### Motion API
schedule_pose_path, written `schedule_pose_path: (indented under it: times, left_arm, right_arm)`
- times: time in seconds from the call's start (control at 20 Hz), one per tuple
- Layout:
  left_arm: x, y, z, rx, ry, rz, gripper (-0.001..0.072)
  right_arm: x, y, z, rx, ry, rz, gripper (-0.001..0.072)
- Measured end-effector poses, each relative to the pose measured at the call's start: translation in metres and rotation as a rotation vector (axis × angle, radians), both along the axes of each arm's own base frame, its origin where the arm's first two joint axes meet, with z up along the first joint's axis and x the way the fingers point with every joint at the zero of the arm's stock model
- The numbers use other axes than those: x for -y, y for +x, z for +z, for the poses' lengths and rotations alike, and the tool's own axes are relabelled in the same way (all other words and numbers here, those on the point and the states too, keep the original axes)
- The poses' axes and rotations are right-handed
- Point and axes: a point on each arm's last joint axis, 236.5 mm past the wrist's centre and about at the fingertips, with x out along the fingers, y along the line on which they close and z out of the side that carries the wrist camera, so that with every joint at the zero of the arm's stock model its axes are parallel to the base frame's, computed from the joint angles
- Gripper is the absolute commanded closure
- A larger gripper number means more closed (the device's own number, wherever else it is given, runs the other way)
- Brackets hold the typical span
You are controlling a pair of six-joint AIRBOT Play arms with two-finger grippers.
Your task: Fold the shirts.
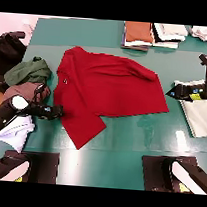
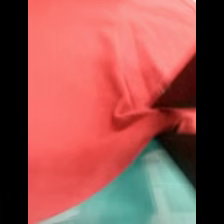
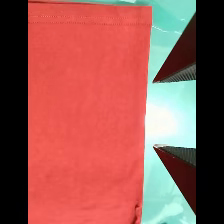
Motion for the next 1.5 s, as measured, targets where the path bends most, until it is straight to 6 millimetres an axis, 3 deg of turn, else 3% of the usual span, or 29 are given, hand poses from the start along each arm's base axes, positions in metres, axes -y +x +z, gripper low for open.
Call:
schedule_pose_path:
  times: [0.15, 0.25, 0.3, 0.4, 0.55, 0.8, 0.85, 0.95, 1.0, 1.1, 1.2, 1.3, 1.4, 1.5]
  left_arm:
    - [0.001, 0.015, 0.021, 0.057, 0.02, -0.036, 0.0682]
    - [0.001, 0.025, 0.039, 0.091, 0.038, -0.067, 0.0682]
    - [0.001, 0.031, 0.048, 0.111, 0.046, -0.078, 0.0682]
    - [0.001, 0.039, 0.063, 0.141, 0.053, -0.091, 0.0682]
    - [0.001, 0.047, 0.074, 0.169, 0.059, -0.096, 0.0682]
    - [0.001, 0.05, 0.08, 0.182, 0.061, -0.098, 0.0681]
    - [0.001, 0.05, 0.08, 0.183, 0.061, -0.098, 0.0681]
    - [0.001, 0.05, 0.08, 0.184, 0.06, -0.098, 0.0681]
    - [0.001, 0.051, 0.081, 0.185, 0.061, -0.098, 0.0682]
    - [0.001, 0.052, 0.082, 0.19, 0.06, -0.097, 0.0682]
    - [0.002, 0.06, 0.094, 0.222, 0.059, -0.095, 0.0683]
    - [0.003, 0.075, 0.126, 0.3, 0.062, -0.097, 0.0683]
    - [0.001, 0.092, 0.185, 0.444, 0.078, -0.1, 0.0682]
    - [-0.006, 0.101, 0.272, 0.651, 0.106, -0.091, 0.0683]
  right_arm:
    - [0.016, -0.004, -0.01, -0.035, -0.008, -0.036, 0.027]
    - [0.035, -0.013, -0.03, -0.101, -0.007, -0.085, 0.013]
    - [0.044, -0.02, -0.044, -0.143, 0.001, -0.111, 0.013]
    - [0.059, -0.034, -0.074, -0.23, 0.038, -0.177, 0.0143]
    - [0.067, -0.045, -0.116, -0.325, 0.134, -0.258, 0.0265]
    - [0.049, -0.026, -0.151, -0.358, 0.264, -0.29, 0.0277]
    - [0.042, -0.019, -0.153, -0.354, 0.278, -0.28, 0.0313]
    - [0.032, -0.007, -0.158, -0.343, 0.272, -0.252, 0.046]
    - [0.027, -0.001, -0.16, -0.332, 0.259, -0.235, 0.0599]
    - [0.021, 0.013, -0.16, -0.295, 0.213, -0.197, 0.0691]
    - [0.015, 0.029, -0.144, -0.227, 0.18, -0.161, 0.0691]
    - [0.013, 0.051, -0.108, -0.116, 0.154, -0.128, 0.0691]
    - [0.015, 0.078, -0.043, 0.062, 0.111, -0.099, 0.0691]
    - [0.016, 0.094, 0.042, 0.273, 0.058, -0.066, 0.0691]
